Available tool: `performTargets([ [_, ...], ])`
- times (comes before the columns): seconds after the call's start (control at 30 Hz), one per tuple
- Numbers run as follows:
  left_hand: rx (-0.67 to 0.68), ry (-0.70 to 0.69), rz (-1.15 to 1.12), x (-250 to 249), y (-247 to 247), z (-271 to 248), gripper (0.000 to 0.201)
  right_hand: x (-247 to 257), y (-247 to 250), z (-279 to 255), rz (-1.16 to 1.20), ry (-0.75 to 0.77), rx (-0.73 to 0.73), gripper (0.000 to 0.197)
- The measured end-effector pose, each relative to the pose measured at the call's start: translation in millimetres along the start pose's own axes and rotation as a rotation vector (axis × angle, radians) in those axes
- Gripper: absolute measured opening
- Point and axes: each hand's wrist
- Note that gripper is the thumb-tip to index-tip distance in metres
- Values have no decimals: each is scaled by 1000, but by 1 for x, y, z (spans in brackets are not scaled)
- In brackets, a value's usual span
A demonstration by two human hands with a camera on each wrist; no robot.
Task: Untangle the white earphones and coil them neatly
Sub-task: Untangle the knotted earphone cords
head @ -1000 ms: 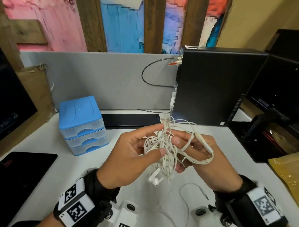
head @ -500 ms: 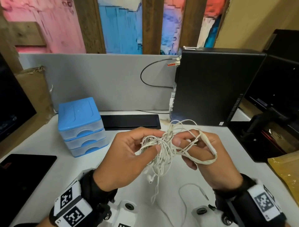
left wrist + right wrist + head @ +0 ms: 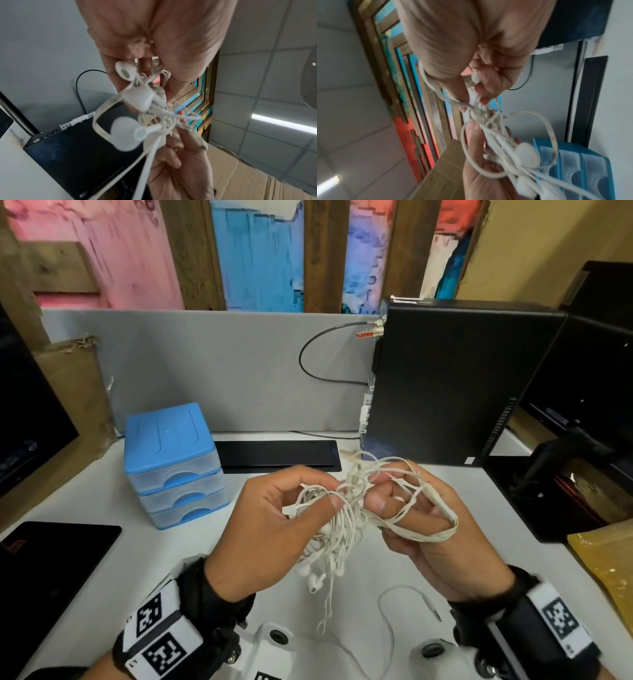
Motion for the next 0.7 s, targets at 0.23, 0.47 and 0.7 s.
performTargets([
  [0.23, -23, -5, 109, -3, 13, 6, 2, -18, 35, 16, -388, -92, -230, 27],
  [0.47, 135, -64, 453, -1, 9, 2, 9, 9, 2, -7, -755, 390, -174, 14],
  [0.7, 274, -84, 558, 1, -4, -6, 10, -9, 6, -6, -1096, 282, -43, 11],
])
Point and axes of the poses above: each hand's wrist, its own z-axis towards the middle knuckle, its own y-axis out of the back of the hand, x = y × z, and after that the axes turned 6 degrees about -z, right-handed
